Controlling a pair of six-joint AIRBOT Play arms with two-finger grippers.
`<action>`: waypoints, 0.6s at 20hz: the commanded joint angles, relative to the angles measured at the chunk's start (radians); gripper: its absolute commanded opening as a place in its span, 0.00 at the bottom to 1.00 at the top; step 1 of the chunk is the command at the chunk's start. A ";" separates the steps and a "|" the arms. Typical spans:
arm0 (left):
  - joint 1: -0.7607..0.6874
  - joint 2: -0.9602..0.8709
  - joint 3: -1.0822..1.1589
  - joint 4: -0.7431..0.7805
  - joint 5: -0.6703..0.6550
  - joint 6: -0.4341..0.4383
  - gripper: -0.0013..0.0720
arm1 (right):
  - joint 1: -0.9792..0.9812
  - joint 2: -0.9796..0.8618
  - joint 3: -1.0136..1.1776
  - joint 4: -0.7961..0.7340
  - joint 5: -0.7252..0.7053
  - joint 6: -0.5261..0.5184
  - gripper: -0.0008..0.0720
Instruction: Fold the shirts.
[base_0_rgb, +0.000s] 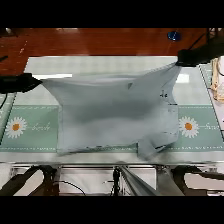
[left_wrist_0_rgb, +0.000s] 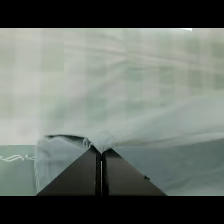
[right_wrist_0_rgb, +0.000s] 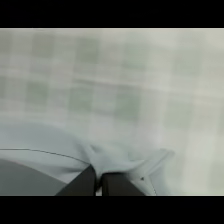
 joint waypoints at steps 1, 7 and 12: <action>-0.018 -0.188 -0.009 -0.051 0.095 0.049 0.05 | 0.031 -0.111 -0.002 0.005 -0.167 -0.003 0.06; -0.023 -0.254 -0.009 -0.051 0.343 0.132 0.05 | 0.030 -0.202 -0.002 -0.014 -0.390 -0.027 0.06; -0.097 -0.269 -0.010 -0.051 0.409 0.265 0.05 | 0.030 -0.241 -0.002 0.000 -0.502 -0.027 0.06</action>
